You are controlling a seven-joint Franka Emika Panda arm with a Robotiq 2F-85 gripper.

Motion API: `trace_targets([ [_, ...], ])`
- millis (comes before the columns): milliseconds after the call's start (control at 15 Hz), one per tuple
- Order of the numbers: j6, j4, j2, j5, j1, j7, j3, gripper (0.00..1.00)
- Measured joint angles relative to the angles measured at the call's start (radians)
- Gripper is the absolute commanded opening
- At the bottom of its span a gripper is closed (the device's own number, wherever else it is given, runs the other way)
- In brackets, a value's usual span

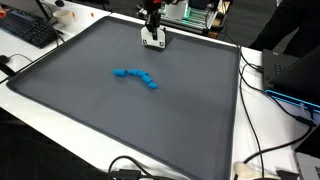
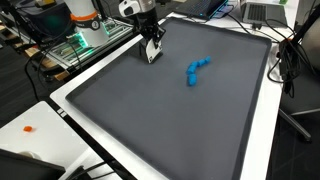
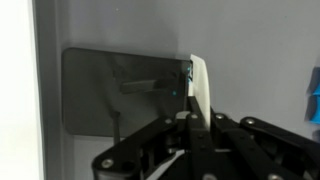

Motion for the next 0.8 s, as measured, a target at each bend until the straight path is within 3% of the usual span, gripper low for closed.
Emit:
trace_targets([
  [800, 0.006, 0.004, 0.019, 0.0, 0.0, 0.002, 0.0, 0.01],
])
